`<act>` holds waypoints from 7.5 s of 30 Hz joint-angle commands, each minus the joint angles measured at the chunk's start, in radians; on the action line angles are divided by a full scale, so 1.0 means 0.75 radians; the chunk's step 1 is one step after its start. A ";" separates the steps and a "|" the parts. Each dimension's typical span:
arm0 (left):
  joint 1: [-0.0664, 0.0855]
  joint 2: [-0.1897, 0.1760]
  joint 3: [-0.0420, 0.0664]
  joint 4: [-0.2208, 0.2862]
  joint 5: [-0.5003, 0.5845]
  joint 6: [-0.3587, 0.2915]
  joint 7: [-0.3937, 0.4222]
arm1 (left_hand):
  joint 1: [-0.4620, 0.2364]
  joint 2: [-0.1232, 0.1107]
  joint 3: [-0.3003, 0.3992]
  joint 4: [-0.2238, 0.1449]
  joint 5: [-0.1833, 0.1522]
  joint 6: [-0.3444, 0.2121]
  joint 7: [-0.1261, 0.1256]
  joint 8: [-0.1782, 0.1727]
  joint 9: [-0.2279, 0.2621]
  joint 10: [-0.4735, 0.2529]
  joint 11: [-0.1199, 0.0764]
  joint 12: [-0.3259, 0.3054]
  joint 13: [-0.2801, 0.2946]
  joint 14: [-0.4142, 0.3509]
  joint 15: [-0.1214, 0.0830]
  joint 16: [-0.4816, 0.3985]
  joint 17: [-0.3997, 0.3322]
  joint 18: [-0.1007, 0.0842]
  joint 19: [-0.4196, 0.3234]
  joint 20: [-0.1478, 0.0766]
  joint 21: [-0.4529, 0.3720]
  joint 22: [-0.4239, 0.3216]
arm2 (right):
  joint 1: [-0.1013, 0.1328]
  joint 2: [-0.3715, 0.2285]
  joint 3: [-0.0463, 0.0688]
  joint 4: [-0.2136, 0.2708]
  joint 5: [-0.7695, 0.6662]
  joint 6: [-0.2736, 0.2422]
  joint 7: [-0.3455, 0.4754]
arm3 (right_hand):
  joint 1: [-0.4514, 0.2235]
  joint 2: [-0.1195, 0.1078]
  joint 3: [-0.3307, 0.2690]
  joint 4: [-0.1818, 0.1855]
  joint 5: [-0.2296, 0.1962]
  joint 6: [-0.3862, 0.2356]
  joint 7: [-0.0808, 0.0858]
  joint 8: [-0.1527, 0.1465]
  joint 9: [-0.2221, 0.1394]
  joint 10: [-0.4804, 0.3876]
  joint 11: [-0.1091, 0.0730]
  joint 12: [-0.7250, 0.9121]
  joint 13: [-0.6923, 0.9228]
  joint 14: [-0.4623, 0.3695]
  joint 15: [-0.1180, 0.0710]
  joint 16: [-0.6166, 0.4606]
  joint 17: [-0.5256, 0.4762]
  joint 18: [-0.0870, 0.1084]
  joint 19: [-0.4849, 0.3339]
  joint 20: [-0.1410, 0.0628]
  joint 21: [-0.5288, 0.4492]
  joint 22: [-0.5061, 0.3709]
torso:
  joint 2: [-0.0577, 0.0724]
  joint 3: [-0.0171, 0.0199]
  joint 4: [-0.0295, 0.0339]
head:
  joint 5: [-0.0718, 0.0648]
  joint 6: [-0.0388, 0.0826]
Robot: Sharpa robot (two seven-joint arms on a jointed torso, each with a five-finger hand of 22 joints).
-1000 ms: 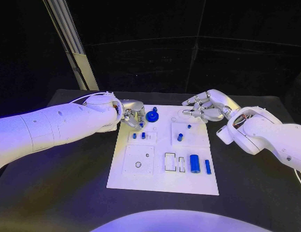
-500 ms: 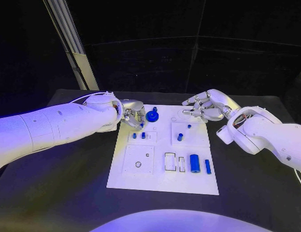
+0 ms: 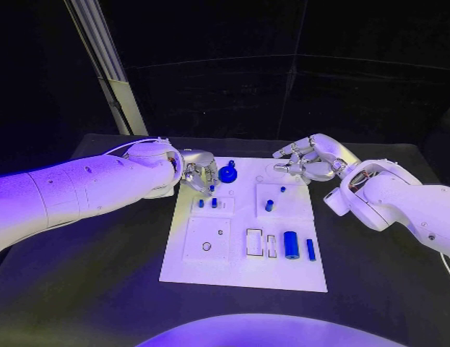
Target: Assemble the parts on the task board
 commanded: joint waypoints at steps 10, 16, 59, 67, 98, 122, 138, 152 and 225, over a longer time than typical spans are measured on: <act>0.001 -0.058 0.002 0.036 0.111 -0.187 0.046 | 0.028 0.013 -0.071 -0.006 -0.003 -0.026 0.015 -0.009 0.009 -0.094 0.015 0.022 0.008 0.028 0.019 -0.001 0.003 -0.015 -0.005 0.015 -0.023 -0.017 | 0.002 -0.013 0.001 -0.060 -0.095 0.015 -0.061 | 0.168 0.050 0.013 -0.047 -0.032 0.033 0.007 0.026 0.004 -0.082 0.005 -0.338 -0.299 0.001 0.002 -0.118 -0.099 0.020 0.017 -0.003 -0.033 -0.031 | -0.001 -0.0007 -0.0001 | -0.001 0.008; 0.002 -0.115 0.002 0.056 0.537 -0.330 0.221 | -0.009 0.038 -0.123 0.031 -0.004 -0.003 0.031 0.004 0.009 -0.116 0.029 0.056 0.013 0.005 0.032 -0.029 -0.066 0.002 -0.042 0.025 -0.104 -0.102 | 0.002 -0.018 0.001 -0.076 -0.372 0.055 -0.187 | 0.249 0.049 0.045 -0.078 -0.015 0.091 0.004 0.032 0.002 -0.042 0.007 -0.495 -0.451 0.012 -0.001 -0.119 -0.105 0.010 0.047 -0.002 -0.004 0.010 | 0.000 0.0002 -0.0015 | -0.003 0.017; 0.001 -0.186 -0.026 0.219 2.056 -0.102 0.722 | -0.014 0.140 -0.126 0.086 0.029 0.076 0.033 0.088 0.008 -0.043 0.017 0.242 0.030 -0.314 0.029 -0.370 -0.766 0.059 -0.283 0.029 -0.507 -0.459 | -0.015 0.112 0.001 -0.103 -1.016 0.269 -0.433 | 0.306 0.024 0.149 -0.060 -0.136 0.146 0.005 -0.029 -0.005 0.015 0.029 -0.807 -0.815 0.039 0.018 -0.001 -0.025 -0.015 0.128 0.011 0.114 0.185 | 0.002 -0.0015 -0.0018 | -0.065 0.039; 0.001 -0.186 -0.026 0.221 2.056 -0.099 0.720 | -0.014 0.137 -0.127 0.086 0.029 0.075 0.033 0.088 0.008 -0.044 0.018 0.243 0.029 -0.318 0.029 -0.375 -0.775 0.059 -0.284 0.029 -0.509 -0.461 | -0.020 0.134 0.000 -0.117 -1.016 0.287 -0.435 | 0.309 0.017 0.168 -0.059 -0.128 0.148 0.005 -0.031 -0.006 0.024 0.029 -0.817 -0.832 0.039 0.018 0.010 -0.019 -0.015 0.129 0.011 0.120 0.192 | 0.001 -0.0013 -0.0007 | -0.064 0.036; 0.001 -0.187 -0.026 0.218 2.048 -0.115 0.701 | -0.010 0.136 -0.127 0.082 0.030 0.071 0.034 0.091 0.007 -0.050 0.019 0.247 0.027 -0.334 0.030 -0.392 -0.810 0.059 -0.287 0.030 -0.518 -0.468 | -0.034 0.172 -0.003 -0.132 -1.112 0.363 -0.503 | 0.328 -0.065 0.436 -0.080 -0.100 0.200 -0.002 -0.027 -0.004 0.108 0.020 -0.852 -0.877 0.040 0.010 0.078 0.008 -0.035 0.171 0.006 0.214 0.326 | 0.000 -0.0010 -0.0008 | -0.067 0.028; 0.001 -0.191 -0.026 0.217 2.042 -0.150 0.707 | -0.001 0.137 -0.122 0.076 0.031 0.064 0.037 0.092 0.007 -0.061 0.022 0.249 0.023 -0.345 0.032 -0.403 -0.831 0.059 -0.290 0.032 -0.527 -0.476 | -0.050 0.164 -0.007 -0.086 -1.159 0.165 -0.542 | 0.176 -0.137 0.688 -0.119 -0.122 0.286 -0.024 -0.020 0.004 0.193 -0.003 -0.866 -0.871 0.045 -0.006 0.130 0.015 -0.054 0.221 -0.008 0.288 0.444 | 0.000 -0.0009 -0.0011 | -0.071 0.025; 0.001 -0.190 -0.026 0.209 2.042 -0.157 0.709 | 0.001 0.136 -0.121 0.074 0.031 0.063 0.038 0.093 0.007 -0.066 0.023 0.248 0.021 -0.347 0.033 -0.405 -0.835 0.059 -0.290 0.032 -0.530 -0.478 | -0.051 0.128 -0.006 -0.046 -1.130 0.107 -0.520 | 0.144 -0.156 0.750 -0.159 -0.110 0.293 -0.021 -0.026 0.003 0.205 -0.003 -0.876 -0.870 0.043 -0.006 0.137 0.008 -0.056 0.225 -0.009 0.297 0.458 | 0.001 -0.0010 -0.0006 | -0.076 0.027; 0.001 -0.195 -0.026 0.210 2.042 -0.167 0.713 | 0.004 0.134 -0.119 0.071 0.031 0.059 0.041 0.095 0.006 -0.082 0.027 0.245 0.016 -0.347 0.035 -0.405 -0.838 0.058 -0.289 0.034 -0.534 -0.482 | -0.051 -0.008 -0.004 0.169 -0.973 -0.058 -0.427 | 0.127 -0.166 0.780 -0.179 -0.109 0.288 -0.018 -0.030 0.001 0.201 0.000 -0.880 -0.870 0.042 -0.004 0.143 0.009 -0.057 0.227 -0.008 0.302 0.464 | -0.002 -0.0021 -0.0026 | -0.055 0.032; 0.002 -0.162 -0.026 0.211 2.042 -0.153 0.714 | 0.003 0.135 -0.118 0.070 0.030 0.054 0.044 0.097 0.006 -0.095 0.031 0.245 0.012 -0.347 0.038 -0.405 -0.842 0.058 -0.288 0.036 -0.537 -0.486 | -0.235 0.355 -0.015 0.066 -0.980 0.065 -0.332 | 0.093 -0.174 0.836 -0.220 -0.102 0.277 -0.011 -0.031 -0.002 0.189 0.007 -0.882 -0.870 0.040 0.001 0.151 0.002 -0.057 0.225 -0.002 0.307 0.469 | 0.001 -0.0038 -0.0001 | 0.109 -0.032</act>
